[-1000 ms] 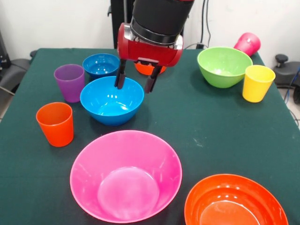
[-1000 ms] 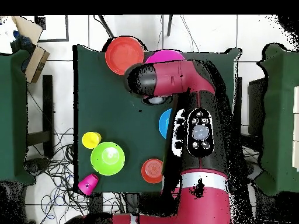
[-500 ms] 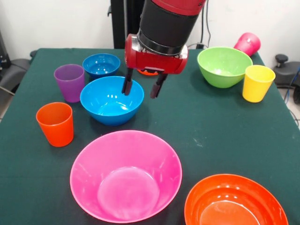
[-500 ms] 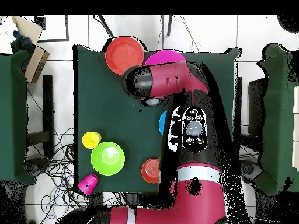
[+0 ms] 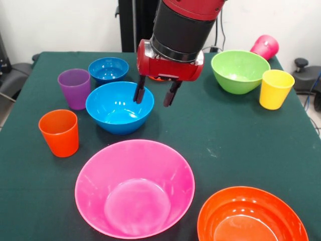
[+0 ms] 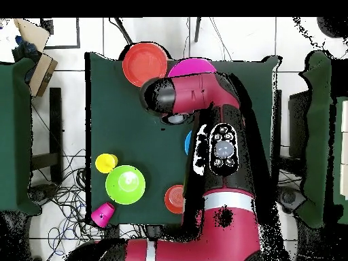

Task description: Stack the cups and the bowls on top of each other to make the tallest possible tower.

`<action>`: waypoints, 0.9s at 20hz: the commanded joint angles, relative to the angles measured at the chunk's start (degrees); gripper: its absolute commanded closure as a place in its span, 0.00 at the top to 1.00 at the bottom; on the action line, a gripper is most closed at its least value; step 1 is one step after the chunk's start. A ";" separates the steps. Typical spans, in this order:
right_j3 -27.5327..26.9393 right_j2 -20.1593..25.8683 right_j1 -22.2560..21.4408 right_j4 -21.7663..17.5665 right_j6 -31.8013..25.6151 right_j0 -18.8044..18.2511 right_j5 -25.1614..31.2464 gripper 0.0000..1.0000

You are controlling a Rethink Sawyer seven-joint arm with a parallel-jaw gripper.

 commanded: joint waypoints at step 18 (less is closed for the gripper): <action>5.85 1.85 1.03 1.29 4.95 1.55 -3.33 1.00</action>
